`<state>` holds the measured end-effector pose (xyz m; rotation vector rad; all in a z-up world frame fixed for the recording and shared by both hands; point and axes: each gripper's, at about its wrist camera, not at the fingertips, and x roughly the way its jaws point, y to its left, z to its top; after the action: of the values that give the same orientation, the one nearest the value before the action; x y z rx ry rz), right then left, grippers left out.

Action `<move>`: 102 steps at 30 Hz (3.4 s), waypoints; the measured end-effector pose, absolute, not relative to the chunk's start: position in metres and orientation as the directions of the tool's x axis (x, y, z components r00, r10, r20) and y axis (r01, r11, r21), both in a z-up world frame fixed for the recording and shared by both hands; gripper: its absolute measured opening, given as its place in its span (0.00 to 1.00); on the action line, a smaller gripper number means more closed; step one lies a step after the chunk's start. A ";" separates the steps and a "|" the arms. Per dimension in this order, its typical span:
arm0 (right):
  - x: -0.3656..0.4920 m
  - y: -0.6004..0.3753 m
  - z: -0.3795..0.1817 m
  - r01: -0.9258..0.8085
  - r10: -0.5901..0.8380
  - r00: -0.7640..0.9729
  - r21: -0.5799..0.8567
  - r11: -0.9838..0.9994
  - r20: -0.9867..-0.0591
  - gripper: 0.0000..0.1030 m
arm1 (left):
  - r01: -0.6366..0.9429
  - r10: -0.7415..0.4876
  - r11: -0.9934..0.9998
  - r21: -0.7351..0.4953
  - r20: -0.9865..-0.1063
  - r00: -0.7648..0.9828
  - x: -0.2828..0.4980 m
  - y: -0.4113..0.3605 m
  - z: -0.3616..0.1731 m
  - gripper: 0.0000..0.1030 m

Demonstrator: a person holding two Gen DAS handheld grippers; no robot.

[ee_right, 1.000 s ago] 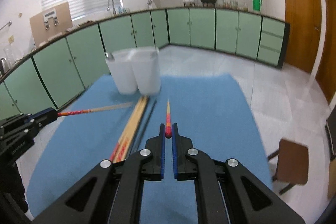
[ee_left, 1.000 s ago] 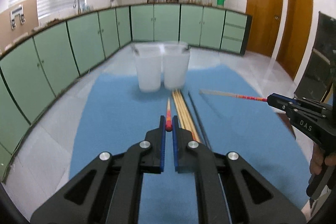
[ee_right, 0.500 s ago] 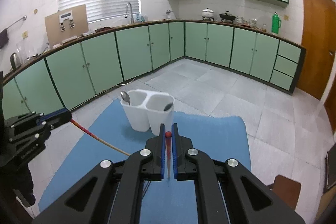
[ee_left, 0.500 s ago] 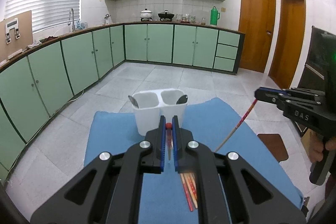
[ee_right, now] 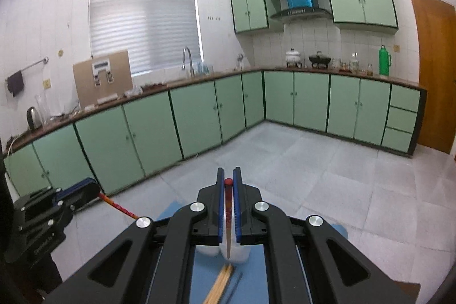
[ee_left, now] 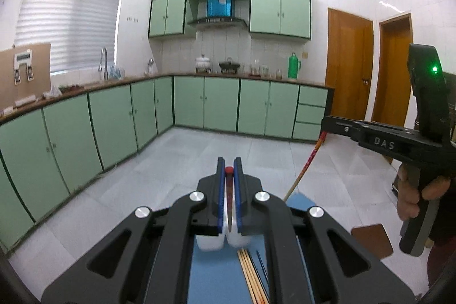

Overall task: Organize utensils
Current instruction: 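Carry both chopsticks to the white cup and insert them upright, then open both grippers and withdraw them from the cup, then grasp the black chopstick with the right gripper while the left grasps a red-banded chopstick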

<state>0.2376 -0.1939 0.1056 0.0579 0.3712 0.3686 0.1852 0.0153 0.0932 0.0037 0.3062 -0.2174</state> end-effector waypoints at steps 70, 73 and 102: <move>0.101 -0.152 -0.206 -0.150 0.131 0.637 0.044 0.988 -0.759 0.49 | 0.043 -0.033 0.999 -0.009 -0.789 0.614 0.150 0.041 -0.198 0.73; 0.104 -0.159 -0.206 -0.120 0.134 0.640 0.074 0.990 -0.756 0.49 | 0.043 -0.035 0.999 -0.011 -0.788 0.615 0.151 0.041 -0.198 0.73; 0.108 -0.170 -0.208 -0.138 0.171 0.639 0.108 0.985 -0.750 0.06 | 0.136 -0.081 0.991 0.004 -0.791 0.607 0.144 -0.009 -0.201 0.72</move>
<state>0.1084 -0.1702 -0.2082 0.0420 0.8600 0.1763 0.1439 -0.0090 -0.2014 0.0656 0.9099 -0.1253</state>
